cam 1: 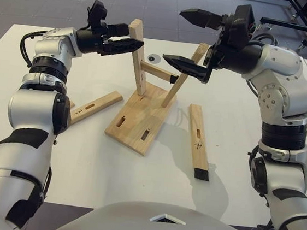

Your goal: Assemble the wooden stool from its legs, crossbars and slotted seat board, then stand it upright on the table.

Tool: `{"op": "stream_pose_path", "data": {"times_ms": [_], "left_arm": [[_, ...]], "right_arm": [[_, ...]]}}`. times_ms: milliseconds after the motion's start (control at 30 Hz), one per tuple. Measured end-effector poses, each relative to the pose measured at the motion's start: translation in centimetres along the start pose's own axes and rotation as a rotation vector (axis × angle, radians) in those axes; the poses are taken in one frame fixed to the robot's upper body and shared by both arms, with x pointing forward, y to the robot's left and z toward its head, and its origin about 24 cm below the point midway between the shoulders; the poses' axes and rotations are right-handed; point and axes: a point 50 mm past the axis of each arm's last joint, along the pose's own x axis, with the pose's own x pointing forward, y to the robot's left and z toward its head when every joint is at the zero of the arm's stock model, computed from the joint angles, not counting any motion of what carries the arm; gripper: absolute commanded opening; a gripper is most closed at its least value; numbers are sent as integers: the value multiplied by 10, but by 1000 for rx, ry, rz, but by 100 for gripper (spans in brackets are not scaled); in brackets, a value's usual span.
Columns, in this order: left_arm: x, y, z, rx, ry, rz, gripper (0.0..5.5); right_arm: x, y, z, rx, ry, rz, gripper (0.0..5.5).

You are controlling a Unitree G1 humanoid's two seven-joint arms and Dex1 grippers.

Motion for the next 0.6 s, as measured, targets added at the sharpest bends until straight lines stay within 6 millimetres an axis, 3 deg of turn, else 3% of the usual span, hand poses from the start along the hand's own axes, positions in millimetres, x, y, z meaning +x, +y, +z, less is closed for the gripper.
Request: {"op": "stream_pose_path", "data": {"times_ms": [433,600], "left_arm": [[7,-5,-1,-29,6,-82,524],[7,-6,-1,-25,13,-88,524]], "right_arm": [[-3,-2,0,-14,18,-10,540],[-14,-11,-13,-18,114,-51,540]]}}
